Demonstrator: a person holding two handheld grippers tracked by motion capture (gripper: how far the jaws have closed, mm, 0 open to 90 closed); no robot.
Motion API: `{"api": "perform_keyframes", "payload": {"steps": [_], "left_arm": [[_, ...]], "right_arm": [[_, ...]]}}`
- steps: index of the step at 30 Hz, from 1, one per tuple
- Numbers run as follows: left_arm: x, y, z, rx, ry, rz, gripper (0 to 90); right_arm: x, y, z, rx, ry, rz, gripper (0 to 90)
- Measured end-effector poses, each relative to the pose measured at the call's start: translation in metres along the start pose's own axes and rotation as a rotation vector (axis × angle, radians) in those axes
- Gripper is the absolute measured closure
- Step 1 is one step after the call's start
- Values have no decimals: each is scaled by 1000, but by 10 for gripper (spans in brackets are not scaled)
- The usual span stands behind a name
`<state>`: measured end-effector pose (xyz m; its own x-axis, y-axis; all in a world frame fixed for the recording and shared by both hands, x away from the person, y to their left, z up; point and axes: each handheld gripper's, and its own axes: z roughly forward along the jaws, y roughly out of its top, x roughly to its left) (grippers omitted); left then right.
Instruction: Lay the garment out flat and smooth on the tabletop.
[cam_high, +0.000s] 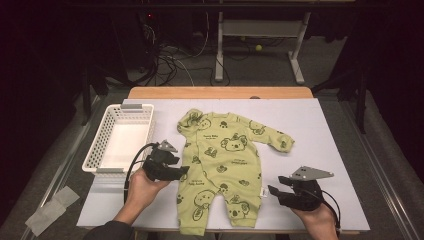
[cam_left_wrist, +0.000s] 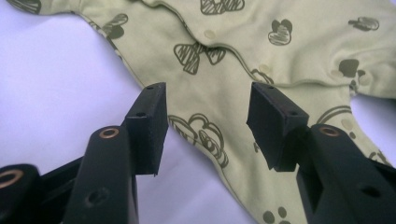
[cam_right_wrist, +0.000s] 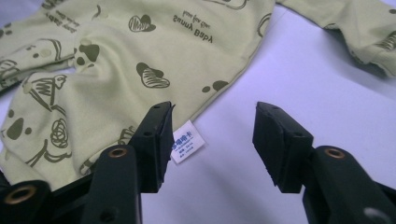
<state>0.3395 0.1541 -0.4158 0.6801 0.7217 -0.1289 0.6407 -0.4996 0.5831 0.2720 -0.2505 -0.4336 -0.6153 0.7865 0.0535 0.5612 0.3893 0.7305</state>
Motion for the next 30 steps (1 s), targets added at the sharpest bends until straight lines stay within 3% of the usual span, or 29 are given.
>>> {"api": "perform_keyframes", "payload": {"steps": [3, 14, 30], "left_arm": [[3, 2, 0, -13, 8, -3, 448], [15, 18, -2, -58, 5, -13, 448], [34, 52, -5, -86, 39, -12, 448]], "right_arm": [[-4, -8, -6, -47, -4, 7, 462], [-6, -30, -22, -126, -55, 4, 408], [-17, -67, -39, -199, -107, 80, 397]]}}
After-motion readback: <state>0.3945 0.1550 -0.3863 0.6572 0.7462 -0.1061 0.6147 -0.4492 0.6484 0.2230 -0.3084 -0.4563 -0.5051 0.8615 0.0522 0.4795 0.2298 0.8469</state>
